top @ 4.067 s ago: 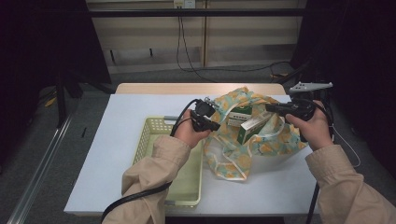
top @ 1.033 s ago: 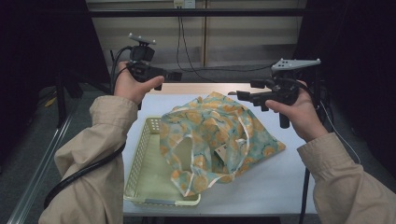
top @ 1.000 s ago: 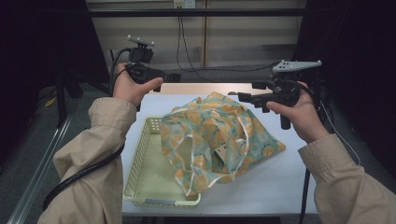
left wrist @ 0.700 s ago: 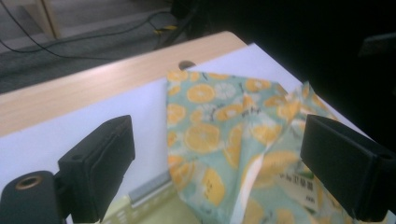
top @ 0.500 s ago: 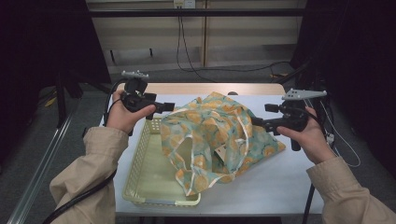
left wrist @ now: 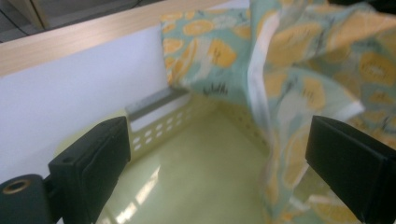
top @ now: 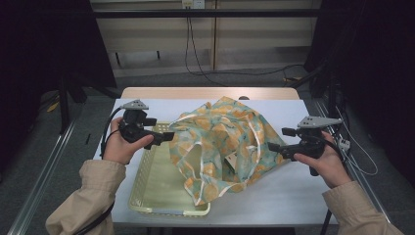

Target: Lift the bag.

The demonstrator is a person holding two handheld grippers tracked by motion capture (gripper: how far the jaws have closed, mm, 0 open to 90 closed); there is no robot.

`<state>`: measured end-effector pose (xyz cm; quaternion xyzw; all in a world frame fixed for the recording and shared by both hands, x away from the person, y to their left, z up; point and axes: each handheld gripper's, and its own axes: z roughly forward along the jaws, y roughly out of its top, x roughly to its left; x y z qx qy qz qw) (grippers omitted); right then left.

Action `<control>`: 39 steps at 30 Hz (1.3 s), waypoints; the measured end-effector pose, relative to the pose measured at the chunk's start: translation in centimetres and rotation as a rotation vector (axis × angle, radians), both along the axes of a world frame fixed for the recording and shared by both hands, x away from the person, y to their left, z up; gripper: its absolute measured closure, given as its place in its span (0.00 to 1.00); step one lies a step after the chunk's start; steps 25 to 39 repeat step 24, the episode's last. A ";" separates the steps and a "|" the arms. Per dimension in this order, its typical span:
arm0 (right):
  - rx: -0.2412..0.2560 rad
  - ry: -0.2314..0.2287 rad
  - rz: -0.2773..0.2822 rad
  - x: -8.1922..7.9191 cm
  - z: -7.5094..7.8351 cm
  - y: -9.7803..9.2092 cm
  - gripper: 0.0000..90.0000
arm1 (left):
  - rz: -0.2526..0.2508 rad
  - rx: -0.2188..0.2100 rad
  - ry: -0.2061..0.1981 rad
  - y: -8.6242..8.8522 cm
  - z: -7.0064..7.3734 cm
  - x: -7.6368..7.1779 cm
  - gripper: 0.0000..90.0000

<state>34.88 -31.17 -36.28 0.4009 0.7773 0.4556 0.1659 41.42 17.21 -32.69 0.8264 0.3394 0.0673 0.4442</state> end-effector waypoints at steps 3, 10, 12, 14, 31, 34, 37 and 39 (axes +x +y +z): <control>-0.013 0.003 -0.001 -0.5 -0.8 -0.2 0.19 | -0.002 0.001 0.003 0.7 -0.9 -0.8 0.08; -0.042 0.019 -0.013 -1.5 -2.5 -0.8 0.19 | -0.002 0.036 0.015 1.9 -2.4 -2.6 0.08; -0.053 0.021 -0.013 -1.9 -2.9 -0.8 0.19 | -0.007 0.034 0.009 2.3 -2.6 -3.2 0.08; -0.060 0.028 -0.011 -2.4 -3.4 -0.8 0.19 | -0.007 0.035 0.010 2.6 -2.7 -3.8 0.08; -0.050 0.053 -0.006 -4.1 -5.9 -1.0 0.18 | 0.010 -0.016 0.000 3.9 -4.1 -6.5 0.08; -0.050 0.053 -0.006 -4.1 -5.9 -1.0 0.18 | 0.010 -0.016 0.000 3.9 -4.1 -6.5 0.08; -0.050 0.053 -0.006 -4.1 -5.9 -1.0 0.18 | 0.010 -0.016 0.000 3.9 -4.1 -6.5 0.08; -0.050 0.053 -0.006 -4.1 -5.9 -1.0 0.18 | 0.010 -0.016 0.000 3.9 -4.1 -6.5 0.08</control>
